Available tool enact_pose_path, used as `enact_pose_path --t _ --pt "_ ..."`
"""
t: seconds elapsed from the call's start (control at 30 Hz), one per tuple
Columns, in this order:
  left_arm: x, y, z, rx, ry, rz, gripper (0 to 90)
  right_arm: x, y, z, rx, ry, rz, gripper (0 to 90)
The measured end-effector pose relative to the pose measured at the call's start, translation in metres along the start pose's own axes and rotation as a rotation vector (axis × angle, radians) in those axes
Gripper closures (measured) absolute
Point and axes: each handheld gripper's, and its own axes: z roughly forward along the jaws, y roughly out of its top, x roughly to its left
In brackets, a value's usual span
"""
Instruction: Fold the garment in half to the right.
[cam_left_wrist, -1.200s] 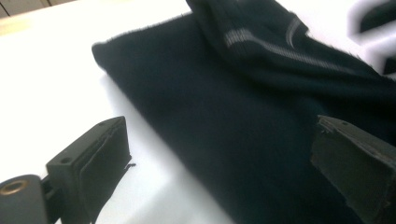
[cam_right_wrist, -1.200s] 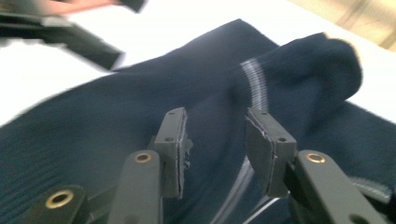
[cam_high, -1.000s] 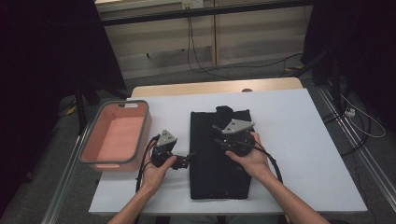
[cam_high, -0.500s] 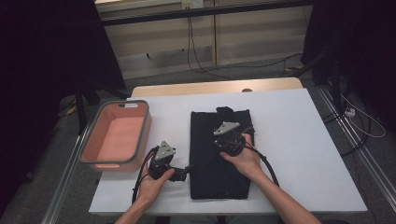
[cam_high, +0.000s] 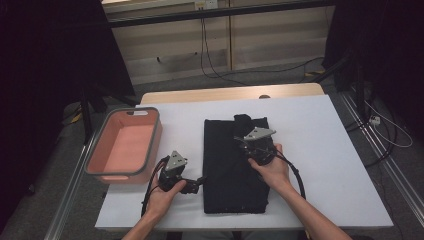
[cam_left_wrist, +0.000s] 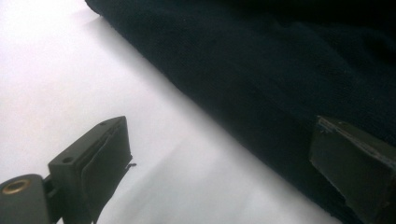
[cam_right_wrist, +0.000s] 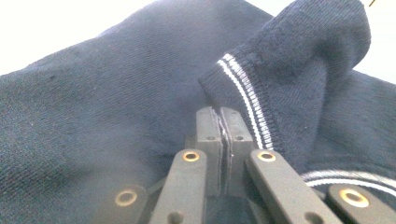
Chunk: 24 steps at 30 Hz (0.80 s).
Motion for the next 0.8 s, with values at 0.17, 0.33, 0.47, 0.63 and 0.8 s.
enact_pose_path --t 0.17,0.33,0.47,0.63,0.8 --pt "0.0 0.0 0.0 0.004 0.001 -0.001 5.6 -0.006 -0.003 -0.009 -0.027 -0.012 0.018 87.6" --pt "-0.001 -0.001 0.002 0.012 0.0 0.007 5.6 -0.019 -0.012 -0.021 -0.05 -0.039 0.046 87.6" --pt "-0.001 -0.001 0.002 0.015 -0.001 0.002 5.3 -0.03 -0.016 -0.032 -0.064 -0.059 0.075 87.5" --pt "-0.002 -0.001 0.002 0.016 -0.006 0.008 5.3 -0.039 -0.025 -0.037 -0.043 -0.086 0.095 87.5" --pt "-0.003 -0.001 0.003 0.017 -0.015 0.011 5.3 -0.051 -0.033 -0.041 -0.026 -0.108 0.118 87.6"
